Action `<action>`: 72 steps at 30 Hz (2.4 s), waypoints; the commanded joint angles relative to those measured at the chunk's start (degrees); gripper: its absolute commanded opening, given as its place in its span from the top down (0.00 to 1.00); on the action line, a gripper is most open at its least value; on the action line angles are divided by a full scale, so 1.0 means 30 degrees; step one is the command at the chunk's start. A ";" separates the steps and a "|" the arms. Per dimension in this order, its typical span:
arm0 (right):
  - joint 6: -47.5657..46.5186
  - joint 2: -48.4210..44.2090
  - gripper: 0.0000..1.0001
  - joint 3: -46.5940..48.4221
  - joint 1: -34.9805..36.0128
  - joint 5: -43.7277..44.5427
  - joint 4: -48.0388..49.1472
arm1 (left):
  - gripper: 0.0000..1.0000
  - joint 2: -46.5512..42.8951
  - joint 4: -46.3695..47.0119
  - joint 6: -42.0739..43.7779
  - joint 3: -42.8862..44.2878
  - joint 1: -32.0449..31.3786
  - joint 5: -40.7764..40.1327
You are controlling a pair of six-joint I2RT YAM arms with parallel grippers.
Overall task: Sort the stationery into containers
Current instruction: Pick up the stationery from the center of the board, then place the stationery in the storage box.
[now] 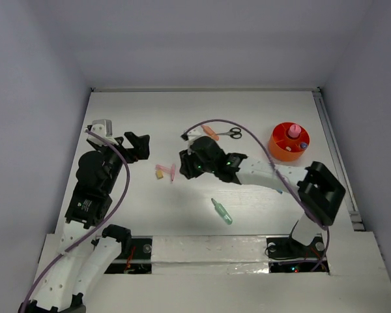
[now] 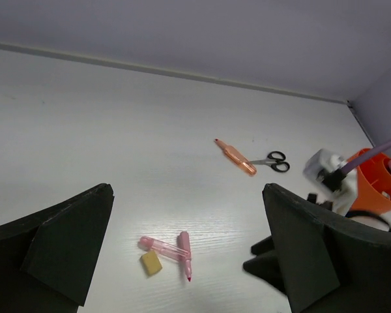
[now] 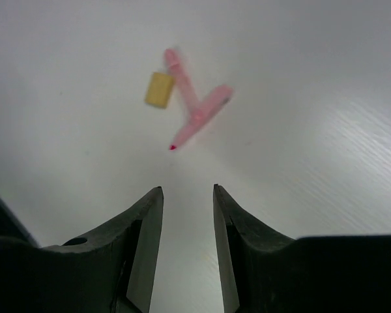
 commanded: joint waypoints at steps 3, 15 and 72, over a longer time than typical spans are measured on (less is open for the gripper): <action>0.0052 0.3955 0.58 0.4738 0.2135 0.1269 -0.0231 | 0.01 -0.0169 0.0167 -0.0523 0.0485 0.0178 -0.1828; 0.0139 1.0960 0.55 1.1927 0.3135 0.3559 -0.4046 | 0.01 -0.0668 0.0313 -0.0523 0.0397 0.0178 -0.1127; 0.1077 -0.8698 0.91 -0.5795 -1.1776 1.0971 -0.1939 | 0.01 -0.2631 0.1192 0.0855 0.0046 -0.3073 0.2595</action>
